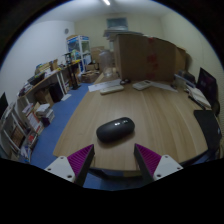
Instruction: Arrange mouse
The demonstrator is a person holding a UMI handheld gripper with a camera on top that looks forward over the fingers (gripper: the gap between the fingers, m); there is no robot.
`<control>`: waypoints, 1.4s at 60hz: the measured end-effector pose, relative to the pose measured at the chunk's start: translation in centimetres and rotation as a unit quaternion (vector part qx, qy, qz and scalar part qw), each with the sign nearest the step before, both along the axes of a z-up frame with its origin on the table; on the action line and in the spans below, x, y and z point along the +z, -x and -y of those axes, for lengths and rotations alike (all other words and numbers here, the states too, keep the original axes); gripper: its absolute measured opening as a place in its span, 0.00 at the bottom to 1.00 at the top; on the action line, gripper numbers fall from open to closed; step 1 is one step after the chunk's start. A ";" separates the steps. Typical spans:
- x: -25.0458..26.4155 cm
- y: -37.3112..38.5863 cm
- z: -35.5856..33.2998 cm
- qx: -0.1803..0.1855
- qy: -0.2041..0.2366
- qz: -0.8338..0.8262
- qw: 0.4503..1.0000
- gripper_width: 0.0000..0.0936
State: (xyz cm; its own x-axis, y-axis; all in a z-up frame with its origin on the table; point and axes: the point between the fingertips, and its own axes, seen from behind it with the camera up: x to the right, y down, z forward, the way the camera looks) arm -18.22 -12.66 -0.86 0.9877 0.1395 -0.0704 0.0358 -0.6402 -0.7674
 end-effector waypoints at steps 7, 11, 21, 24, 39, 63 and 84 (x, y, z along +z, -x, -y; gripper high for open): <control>-0.5 1.0 -3.9 0.000 -0.011 0.004 1.000 0.89; -0.5 1.5 -6.0 -0.010 -0.019 0.002 1.000 0.89; -0.5 2.7 -9.7 -0.031 -0.048 0.024 0.998 0.84; -0.5 2.6 -10.3 -0.045 -0.053 0.030 0.997 0.82; -0.9 2.8 -10.0 -0.077 -0.011 0.040 0.996 0.46; 19.1 -2.2 -10.9 0.014 -0.134 0.021 0.991 0.40; 19.3 -38.4 -11.9 -0.078 -0.127 0.072 0.986 0.40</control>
